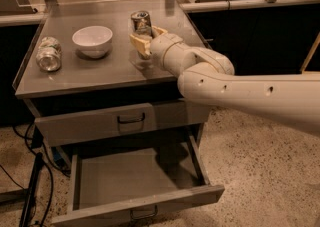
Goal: Pick redbull can from middle drawer and place on counter
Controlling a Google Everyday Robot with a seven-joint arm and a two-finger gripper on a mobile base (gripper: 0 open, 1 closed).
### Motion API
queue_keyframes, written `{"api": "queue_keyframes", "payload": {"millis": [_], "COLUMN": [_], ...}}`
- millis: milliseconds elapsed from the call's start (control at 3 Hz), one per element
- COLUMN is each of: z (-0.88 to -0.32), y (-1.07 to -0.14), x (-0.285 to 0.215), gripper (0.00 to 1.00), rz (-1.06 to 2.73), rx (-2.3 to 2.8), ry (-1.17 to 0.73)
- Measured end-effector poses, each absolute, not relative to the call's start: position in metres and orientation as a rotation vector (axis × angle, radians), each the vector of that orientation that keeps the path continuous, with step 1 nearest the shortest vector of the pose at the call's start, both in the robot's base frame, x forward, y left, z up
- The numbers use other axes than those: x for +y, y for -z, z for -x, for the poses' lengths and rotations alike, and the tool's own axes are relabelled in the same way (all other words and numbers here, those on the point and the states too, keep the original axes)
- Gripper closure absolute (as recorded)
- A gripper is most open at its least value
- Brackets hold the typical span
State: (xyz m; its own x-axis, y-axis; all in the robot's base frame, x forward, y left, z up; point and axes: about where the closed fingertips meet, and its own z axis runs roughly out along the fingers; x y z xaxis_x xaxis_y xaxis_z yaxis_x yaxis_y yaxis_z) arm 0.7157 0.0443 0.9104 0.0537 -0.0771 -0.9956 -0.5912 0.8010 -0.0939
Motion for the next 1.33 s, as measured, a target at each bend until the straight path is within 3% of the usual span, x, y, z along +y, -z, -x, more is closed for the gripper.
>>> {"api": "queue_keyframes", "payload": {"millis": [1333], "z": [-0.721], "y": [-0.878], "x": [0.071], "gripper": [1.0], "rz": [0.461], "rx": [1.427], "ry": [-0.491]}}
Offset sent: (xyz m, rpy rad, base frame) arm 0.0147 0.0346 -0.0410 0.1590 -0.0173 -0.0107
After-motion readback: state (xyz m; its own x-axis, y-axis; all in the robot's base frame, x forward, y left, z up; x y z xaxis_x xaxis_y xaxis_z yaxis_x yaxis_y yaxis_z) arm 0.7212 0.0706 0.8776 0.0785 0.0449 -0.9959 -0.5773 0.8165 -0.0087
